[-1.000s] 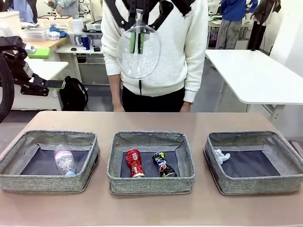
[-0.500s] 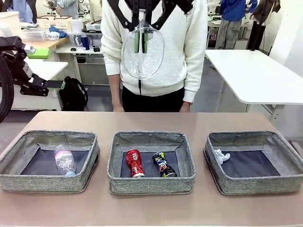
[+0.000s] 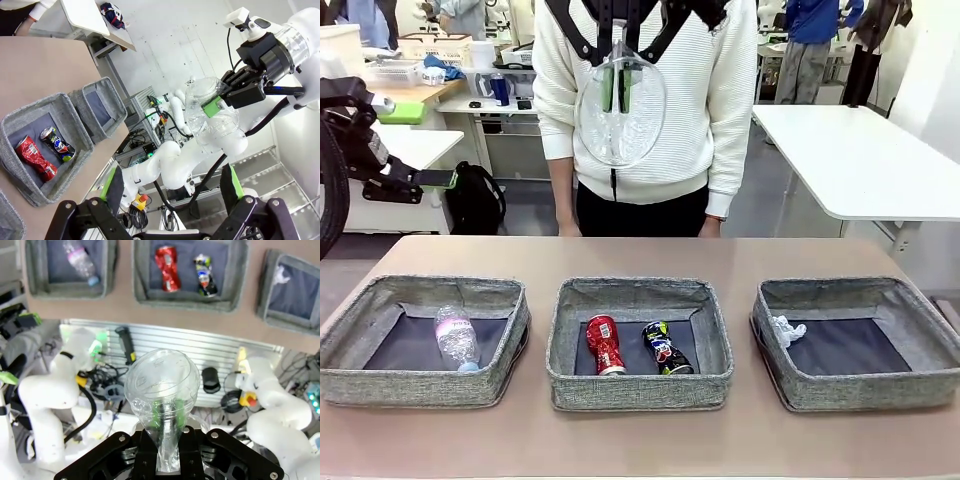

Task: Sort the waste into the appropriate baskets.
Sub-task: Place the picked waste into the Fabric basket indicated by the person.

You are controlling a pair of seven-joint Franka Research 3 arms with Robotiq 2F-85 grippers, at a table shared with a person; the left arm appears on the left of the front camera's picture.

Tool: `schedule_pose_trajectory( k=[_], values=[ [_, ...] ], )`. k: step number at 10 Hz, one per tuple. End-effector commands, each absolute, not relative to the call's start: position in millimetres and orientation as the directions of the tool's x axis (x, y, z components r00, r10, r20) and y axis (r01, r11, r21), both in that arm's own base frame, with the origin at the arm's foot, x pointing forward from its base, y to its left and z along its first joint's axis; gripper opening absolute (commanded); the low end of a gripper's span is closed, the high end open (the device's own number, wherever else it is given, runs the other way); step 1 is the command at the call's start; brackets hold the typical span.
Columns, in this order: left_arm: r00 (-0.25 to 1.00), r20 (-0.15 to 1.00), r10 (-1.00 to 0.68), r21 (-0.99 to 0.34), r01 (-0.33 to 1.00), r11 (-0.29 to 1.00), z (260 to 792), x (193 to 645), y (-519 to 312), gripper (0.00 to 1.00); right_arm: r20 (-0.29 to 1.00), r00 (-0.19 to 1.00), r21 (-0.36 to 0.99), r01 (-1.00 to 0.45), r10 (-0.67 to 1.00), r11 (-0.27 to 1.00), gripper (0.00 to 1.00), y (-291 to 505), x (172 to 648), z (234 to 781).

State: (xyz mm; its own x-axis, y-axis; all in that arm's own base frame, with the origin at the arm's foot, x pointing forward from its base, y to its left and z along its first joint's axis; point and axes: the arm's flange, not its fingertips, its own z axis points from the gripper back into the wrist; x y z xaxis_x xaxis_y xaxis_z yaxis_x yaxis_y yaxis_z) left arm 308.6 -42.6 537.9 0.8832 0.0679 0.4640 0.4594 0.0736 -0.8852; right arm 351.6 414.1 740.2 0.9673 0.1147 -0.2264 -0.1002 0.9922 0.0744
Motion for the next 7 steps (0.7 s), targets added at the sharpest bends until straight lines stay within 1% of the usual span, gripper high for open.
schedule_pose_trajectory(
  k=[1, 7],
  values=[
    [0.871, 0.486, 0.075, -0.874, 0.483, 0.053, 537.9, 306.7, -44.7, 1.0, -0.234, 0.965, 0.085, -0.1, 0.118, 0.991, 0.11, 413.7, 351.0, 741.2],
    [0.871, 0.486, 0.075, -0.874, 0.483, 0.053, 537.9, 306.7, -44.7, 1.0, -0.234, 0.965, 0.085, -0.1, 0.118, 0.991, 0.11, 413.7, 351.0, 741.2]
  ],
)
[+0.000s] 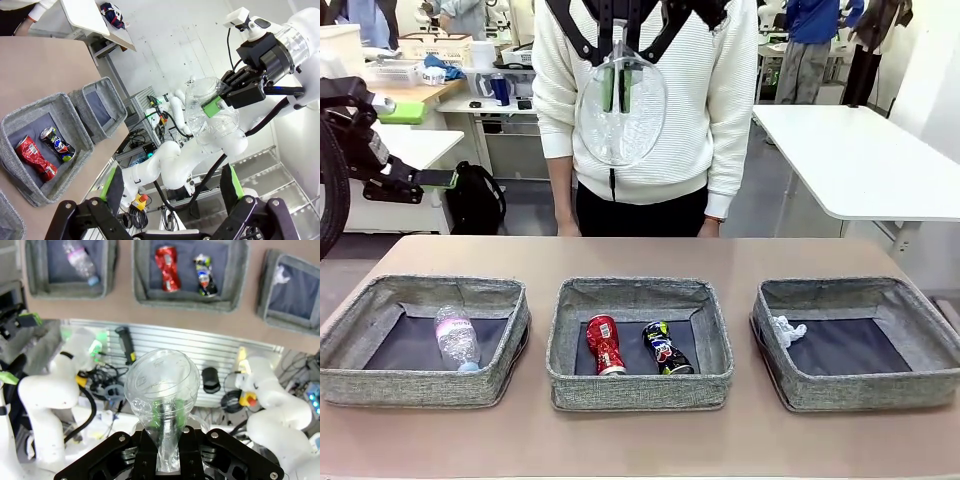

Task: Sort the waste into the appropriate baskets.
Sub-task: Place the picked waste into the Fabric basket indicated by the person.

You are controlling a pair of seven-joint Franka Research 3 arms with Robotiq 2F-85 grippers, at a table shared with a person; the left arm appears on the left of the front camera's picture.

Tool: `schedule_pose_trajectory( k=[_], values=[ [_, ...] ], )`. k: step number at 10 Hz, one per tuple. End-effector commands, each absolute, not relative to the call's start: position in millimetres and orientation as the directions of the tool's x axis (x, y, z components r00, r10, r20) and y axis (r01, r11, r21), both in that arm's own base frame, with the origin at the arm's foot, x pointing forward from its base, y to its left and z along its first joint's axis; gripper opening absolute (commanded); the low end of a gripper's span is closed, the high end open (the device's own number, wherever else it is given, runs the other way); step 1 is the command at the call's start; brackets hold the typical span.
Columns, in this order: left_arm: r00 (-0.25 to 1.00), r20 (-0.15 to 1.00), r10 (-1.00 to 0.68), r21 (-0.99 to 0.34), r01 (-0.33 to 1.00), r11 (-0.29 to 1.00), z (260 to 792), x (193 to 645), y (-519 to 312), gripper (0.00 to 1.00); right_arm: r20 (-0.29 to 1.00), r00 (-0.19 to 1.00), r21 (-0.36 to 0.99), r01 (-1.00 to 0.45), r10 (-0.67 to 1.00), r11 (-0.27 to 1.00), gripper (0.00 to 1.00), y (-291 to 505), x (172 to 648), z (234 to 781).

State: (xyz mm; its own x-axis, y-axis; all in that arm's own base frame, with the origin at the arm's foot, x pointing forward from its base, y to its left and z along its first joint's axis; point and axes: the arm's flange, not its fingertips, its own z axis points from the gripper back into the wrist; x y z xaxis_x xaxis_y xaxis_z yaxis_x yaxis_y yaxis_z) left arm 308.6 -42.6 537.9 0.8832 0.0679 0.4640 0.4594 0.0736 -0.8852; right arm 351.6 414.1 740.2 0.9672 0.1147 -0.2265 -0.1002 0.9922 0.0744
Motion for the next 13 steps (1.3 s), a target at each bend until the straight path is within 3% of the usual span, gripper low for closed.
schedule_pose_trajectory(
  k=[1, 13],
  values=[
    [0.871, 0.486, 0.075, -0.874, 0.483, 0.053, 537.9, 306.7, -44.7, 1.0, -0.234, 0.965, 0.085, -0.1, 0.118, 0.991, 0.11, 413.7, 351.0, 741.2],
    [0.871, 0.486, 0.075, -0.874, 0.483, 0.053, 537.9, 306.7, -44.7, 1.0, -0.234, 0.965, 0.085, -0.1, 0.118, 0.991, 0.11, 413.7, 351.0, 741.2]
  ],
)
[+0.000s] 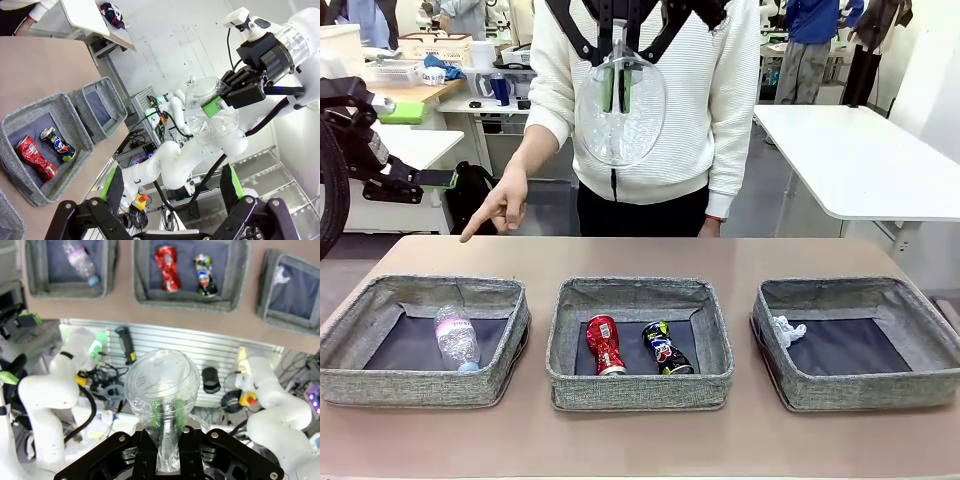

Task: Sort the waste into the appropriate baskets.
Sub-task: Place the picked waste into the Fabric basket indicated by the person.

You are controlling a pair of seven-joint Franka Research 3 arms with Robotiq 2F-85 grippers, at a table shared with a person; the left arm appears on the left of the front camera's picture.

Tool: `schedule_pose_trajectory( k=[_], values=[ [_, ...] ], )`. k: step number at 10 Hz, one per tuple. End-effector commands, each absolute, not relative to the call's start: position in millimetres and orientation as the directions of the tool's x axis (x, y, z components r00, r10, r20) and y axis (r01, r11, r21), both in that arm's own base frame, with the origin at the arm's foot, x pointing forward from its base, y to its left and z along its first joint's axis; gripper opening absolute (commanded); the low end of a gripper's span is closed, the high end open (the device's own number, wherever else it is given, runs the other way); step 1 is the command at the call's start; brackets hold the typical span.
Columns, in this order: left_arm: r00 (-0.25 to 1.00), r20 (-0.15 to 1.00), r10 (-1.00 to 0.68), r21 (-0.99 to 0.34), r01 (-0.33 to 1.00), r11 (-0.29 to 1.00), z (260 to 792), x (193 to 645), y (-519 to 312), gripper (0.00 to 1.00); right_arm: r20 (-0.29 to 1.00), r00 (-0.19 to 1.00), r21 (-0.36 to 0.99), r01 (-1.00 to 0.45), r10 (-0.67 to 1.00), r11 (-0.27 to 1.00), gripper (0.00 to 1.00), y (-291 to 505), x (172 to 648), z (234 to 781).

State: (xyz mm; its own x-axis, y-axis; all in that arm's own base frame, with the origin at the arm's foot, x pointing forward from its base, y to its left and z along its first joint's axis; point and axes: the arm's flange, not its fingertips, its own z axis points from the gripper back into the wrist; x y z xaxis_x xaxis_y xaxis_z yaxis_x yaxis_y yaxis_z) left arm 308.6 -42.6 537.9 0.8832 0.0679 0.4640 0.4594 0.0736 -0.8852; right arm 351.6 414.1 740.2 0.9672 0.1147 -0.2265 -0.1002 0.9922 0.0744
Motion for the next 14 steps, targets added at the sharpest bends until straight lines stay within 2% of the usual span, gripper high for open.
schedule_pose_trajectory(
  k=[1, 4, 5, 7, 8, 10, 11, 12, 13, 14],
  values=[
    [0.871, 0.486, 0.075, -0.874, 0.483, 0.053, 538, 307, -45, 1.0, -0.234, 0.965, 0.085, -0.1, 0.118, 0.991, 0.11, 414, 351, 741],
    [0.871, 0.486, 0.075, -0.874, 0.483, 0.053, 538, 307, -45, 1.0, -0.226, 0.967, 0.074, -0.1, 0.115, 0.992, 0.11, 414, 352, 740],
    [0.883, 0.464, 0.068, -0.885, 0.459, 0.074, 538, 309, -43, 1.0, -0.214, 0.96, 0.03, -0.18, 0.182, 0.983, 0.11, 416, 352, 732],
    [0.892, 0.452, -0.018, -0.858, 0.44, 0.264, 531, 302, -21, 1.0, -0.125, 0.919, 0.023, -0.375, 0.375, 0.927, 0.11, 445, 361, 714],
    [0.898, 0.427, -0.107, -0.819, 0.435, 0.374, 525, 288, 13, 1.0, -0.105, 0.845, 0.006, -0.526, 0.524, 0.85, 0.11, 477, 378, 693],
    [0.942, 0.336, 0.007, -0.837, 0.295, 0.461, 521, 245, 86, 1.0, -0.048, 0.615, 0.111, -0.78, 0.787, 0.616, 0.11, 553, 404, 649],
    [0.959, 0.255, 0.126, -0.85, 0.161, 0.501, 512, 217, 117, 1.0, 0.02, 0.436, 0.162, -0.889, 0.9, 0.428, 0.11, 592, 406, 632],
    [0.948, 0.141, 0.284, -0.867, -0.021, 0.499, 497, 186, 145, 1.0, 0.09, 0.172, 0.126, -0.979, 0.981, 0.16, 0.11, 630, 398, 623],
    [0.901, 0.117, 0.418, -0.877, -0.104, 0.469, 486, 168, 161, 1.0, 0.109, 0.16, 0.203, -0.97, 0.981, 0.135, 0.11, 657, 386, 625],
    [0.82, 0.202, 0.536, -0.891, -0.073, 0.447, 478, 164, 169, 1.0, -0.094, 0.345, 0.193, -0.914, 0.934, 0.357, 0.11, 672, 391, 619]
  ],
)
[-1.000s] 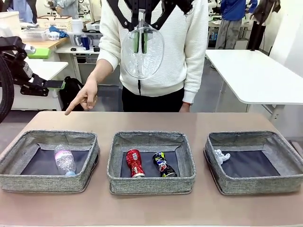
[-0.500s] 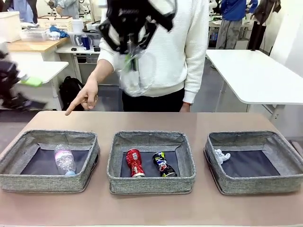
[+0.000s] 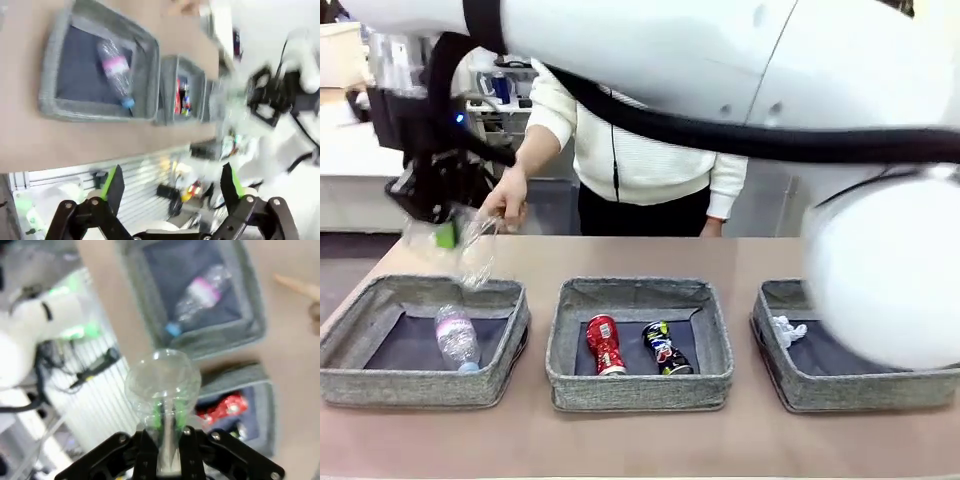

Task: Sort the waste into the appropriate baskets.
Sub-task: Place the picked waste into the Fabric basket indicated by the person.

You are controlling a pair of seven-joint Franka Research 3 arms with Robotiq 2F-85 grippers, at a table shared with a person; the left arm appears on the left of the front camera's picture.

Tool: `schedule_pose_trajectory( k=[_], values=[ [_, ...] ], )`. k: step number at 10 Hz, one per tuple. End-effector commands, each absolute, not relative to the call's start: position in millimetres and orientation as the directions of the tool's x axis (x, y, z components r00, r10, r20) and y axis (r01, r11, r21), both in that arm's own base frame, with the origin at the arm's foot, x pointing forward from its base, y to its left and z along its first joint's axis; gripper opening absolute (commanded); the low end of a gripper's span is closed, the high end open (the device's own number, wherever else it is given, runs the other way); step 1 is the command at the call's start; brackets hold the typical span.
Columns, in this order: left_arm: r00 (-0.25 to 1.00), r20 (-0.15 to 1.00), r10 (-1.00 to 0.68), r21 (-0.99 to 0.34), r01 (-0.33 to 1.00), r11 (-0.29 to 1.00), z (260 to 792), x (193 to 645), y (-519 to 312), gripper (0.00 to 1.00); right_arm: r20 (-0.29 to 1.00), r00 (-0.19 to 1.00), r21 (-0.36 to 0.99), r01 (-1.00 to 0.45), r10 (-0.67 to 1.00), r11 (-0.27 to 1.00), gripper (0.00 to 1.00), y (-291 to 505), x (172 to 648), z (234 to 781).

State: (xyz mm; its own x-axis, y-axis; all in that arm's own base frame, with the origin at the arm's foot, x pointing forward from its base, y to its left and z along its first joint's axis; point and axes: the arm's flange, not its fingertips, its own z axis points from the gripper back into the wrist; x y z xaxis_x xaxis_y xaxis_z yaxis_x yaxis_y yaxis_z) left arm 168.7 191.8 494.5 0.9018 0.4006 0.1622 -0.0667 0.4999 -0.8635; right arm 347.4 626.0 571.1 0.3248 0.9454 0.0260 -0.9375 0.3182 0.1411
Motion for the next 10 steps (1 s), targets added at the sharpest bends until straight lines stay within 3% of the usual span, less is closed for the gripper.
schedule_pose_trajectory(
  k=[1, 2, 3, 5, 6, 7, 10],
  values=[
    [0.947, 0.18, 0.265, -0.842, 0.009, 0.539, 496, 190, 165, 1.0, 0.048, 0.371, 0.106, -0.925, 0.927, 0.365, 0.11, 613, 367, 575],
    [0.947, 0.18, 0.265, -0.842, 0.009, 0.539, 496, 190, 165, 1.0, 0.026, 0.325, 0.141, -0.937, 0.945, 0.318, 0.11, 626, 347, 571],
    [0.947, 0.18, 0.265, -0.842, 0.009, 0.539, 496, 190, 165, 1.0, 0.112, 0.241, 0.051, -0.97, 0.964, 0.237, 0.11, 620, 348, 564],
    [0.947, 0.18, 0.265, -0.842, 0.009, 0.539, 496, 190, 165, 1.0, 0.503, 0.098, 0.065, -0.995, 0.859, 0.076, 0.11, 624, 359, 550],
    [0.947, 0.18, 0.265, -0.842, 0.009, 0.539, 496, 190, 165, 1.0, 0.722, -0.026, 0.01, -0.999, 0.691, -0.048, 0.11, 615, 371, 538],
    [0.947, 0.18, 0.265, -0.842, 0.009, 0.539, 496, 190, 165, 1.0, 0.704, 0.058, 0.065, -0.998, 0.708, 0.018, 0.11, 605, 375, 529],
    [0.947, 0.18, 0.265, -0.842, 0.009, 0.539, 496, 190, 165, 1.0, 0.577, 0.061, 0.025, -0.998, 0.815, 0.057, 0.11, 600, 378, 509]
  ],
)
